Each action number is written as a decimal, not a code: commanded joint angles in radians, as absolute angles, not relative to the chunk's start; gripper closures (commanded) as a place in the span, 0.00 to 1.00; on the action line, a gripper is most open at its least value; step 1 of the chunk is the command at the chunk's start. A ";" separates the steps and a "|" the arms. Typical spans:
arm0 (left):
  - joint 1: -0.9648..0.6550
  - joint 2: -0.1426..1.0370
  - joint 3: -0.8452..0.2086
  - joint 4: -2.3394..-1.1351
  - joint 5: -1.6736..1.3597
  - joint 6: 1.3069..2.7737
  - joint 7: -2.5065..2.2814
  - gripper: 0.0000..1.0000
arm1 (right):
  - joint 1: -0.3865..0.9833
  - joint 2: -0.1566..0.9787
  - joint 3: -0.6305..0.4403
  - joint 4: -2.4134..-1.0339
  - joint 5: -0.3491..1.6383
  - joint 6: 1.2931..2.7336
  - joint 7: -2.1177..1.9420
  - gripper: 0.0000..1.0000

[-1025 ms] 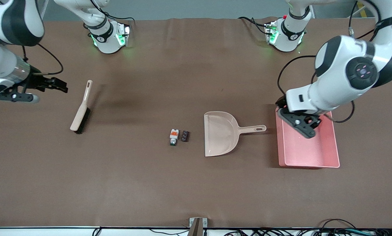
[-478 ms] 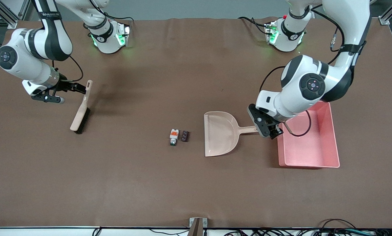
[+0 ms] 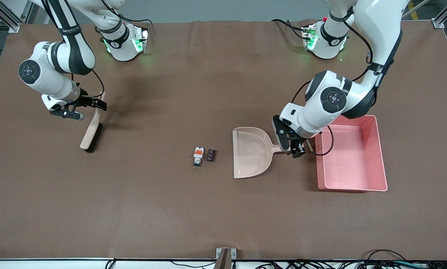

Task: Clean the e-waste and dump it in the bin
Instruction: 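Grasp the dustpan handle with the left gripper while the right gripper grasps the brush, then lift the brush with the right gripper and move it toward the e-waste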

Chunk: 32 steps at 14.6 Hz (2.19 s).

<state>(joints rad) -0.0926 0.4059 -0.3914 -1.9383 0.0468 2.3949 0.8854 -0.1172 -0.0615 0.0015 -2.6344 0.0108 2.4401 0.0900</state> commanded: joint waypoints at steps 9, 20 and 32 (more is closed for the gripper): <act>-0.104 0.534 -0.394 -1.934 0.166 2.533 0.888 0.19 | -0.124 -0.081 0.012 -2.752 0.029 2.600 0.107 0.24; -0.107 0.563 -0.396 -1.928 0.235 2.566 0.899 0.44 | -0.141 -0.037 0.011 -2.747 0.029 2.657 0.107 0.58; -0.117 0.577 -0.394 -1.907 0.262 2.574 0.897 0.90 | -0.133 -0.020 0.012 -2.741 0.029 2.669 0.107 1.00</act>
<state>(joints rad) -0.1143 0.5662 -0.3921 -1.9329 0.2464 2.5664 0.8880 -0.1228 -0.0184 0.0011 -2.7260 0.0156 2.6449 0.1080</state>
